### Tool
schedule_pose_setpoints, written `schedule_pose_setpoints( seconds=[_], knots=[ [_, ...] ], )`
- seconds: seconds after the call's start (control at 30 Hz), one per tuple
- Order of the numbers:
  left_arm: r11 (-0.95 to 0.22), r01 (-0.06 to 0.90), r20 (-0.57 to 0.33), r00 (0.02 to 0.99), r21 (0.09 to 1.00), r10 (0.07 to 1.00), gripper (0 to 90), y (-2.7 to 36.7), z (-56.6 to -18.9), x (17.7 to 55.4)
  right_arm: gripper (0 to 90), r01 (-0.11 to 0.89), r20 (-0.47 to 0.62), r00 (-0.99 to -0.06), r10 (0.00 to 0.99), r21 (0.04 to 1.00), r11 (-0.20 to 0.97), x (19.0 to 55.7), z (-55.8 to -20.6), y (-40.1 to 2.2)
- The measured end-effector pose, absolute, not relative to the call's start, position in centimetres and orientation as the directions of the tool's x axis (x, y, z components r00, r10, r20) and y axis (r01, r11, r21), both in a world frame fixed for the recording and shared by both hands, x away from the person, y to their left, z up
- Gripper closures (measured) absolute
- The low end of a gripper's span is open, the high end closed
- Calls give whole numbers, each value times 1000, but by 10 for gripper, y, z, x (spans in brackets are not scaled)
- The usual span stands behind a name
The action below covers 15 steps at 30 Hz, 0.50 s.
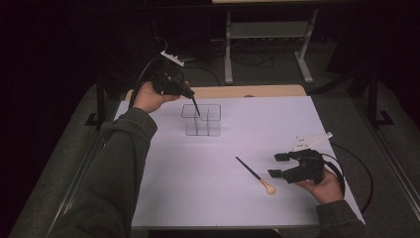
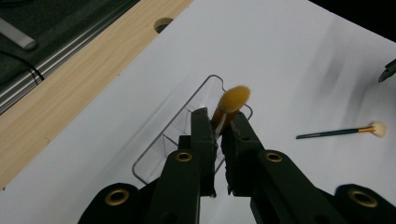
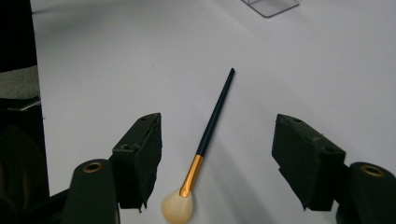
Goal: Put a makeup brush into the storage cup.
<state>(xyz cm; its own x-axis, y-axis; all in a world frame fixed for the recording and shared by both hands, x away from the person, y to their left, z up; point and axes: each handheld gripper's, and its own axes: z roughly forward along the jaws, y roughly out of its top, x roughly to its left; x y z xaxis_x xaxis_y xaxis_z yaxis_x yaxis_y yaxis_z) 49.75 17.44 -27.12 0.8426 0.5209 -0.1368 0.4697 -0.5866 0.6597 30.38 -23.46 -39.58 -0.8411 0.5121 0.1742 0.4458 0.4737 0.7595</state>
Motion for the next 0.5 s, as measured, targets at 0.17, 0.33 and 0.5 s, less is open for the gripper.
schedule_pose_setpoints(
  seconds=[0.17, 0.33, 0.5],
  knots=[
    [-587, 476, -139, 839, 654, 526, 833, 175, -274, 499, 319, 444, 171, -842, 512, 758, 477, 304, -396, -234],
    [-583, 483, -142, 835, 653, 532, 832, 177, -277, 500, 319, 444, 172, -842, 511, 760, 475, 303, -396, -234],
    [-580, 487, -147, 833, 653, 534, 832, 178, -279, 502, 319, 446, 173, -843, 509, 755, 481, 304, -396, -233]
  ],
)
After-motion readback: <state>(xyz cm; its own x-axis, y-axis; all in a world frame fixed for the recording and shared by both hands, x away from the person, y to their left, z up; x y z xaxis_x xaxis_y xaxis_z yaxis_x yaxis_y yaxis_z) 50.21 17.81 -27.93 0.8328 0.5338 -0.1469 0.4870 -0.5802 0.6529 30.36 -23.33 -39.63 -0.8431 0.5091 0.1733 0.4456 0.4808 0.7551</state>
